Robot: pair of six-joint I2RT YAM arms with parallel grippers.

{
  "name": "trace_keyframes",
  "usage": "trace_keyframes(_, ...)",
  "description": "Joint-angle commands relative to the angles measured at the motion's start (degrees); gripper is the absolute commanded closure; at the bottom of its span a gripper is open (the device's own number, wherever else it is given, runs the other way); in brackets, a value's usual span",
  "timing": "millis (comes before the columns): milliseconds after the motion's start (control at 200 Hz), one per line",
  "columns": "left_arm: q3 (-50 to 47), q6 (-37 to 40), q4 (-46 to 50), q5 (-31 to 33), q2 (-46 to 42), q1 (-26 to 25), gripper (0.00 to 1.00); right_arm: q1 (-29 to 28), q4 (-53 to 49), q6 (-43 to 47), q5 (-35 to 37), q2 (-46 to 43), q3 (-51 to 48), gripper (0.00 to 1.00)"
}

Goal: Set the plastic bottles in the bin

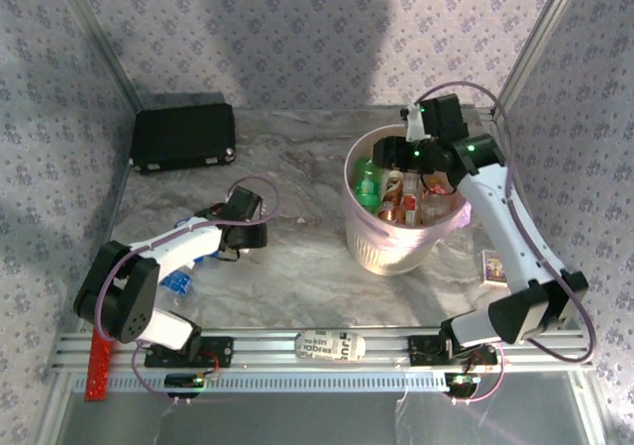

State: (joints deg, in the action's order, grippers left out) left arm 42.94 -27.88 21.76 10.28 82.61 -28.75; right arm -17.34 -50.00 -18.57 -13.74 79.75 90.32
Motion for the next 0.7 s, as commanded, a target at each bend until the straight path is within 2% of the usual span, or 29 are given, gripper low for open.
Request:
trace_keyframes(0,-0.83,0.79,-1.11,1.10,0.61,0.79,0.29,0.91,-1.12,0.75,-0.23,-4.72,1.79,0.36)
trace_keyframes(165,-0.25,1.85,-2.92,0.55,2.97,1.34,0.33,1.61,-0.03,0.37,-2.55,-7.69,0.42,0.35)
trace_keyframes(425,0.69,2.65,-2.98,-0.44,2.49,1.27,0.51,1.75,1.21,0.46,-5.57,-9.87,-0.24,0.35)
trace_keyframes(695,2.73,2.10,-0.64,-3.72,-3.04,0.53,0.55,1.05,3.53,0.29,-7.12,-10.50,0.01,0.34)
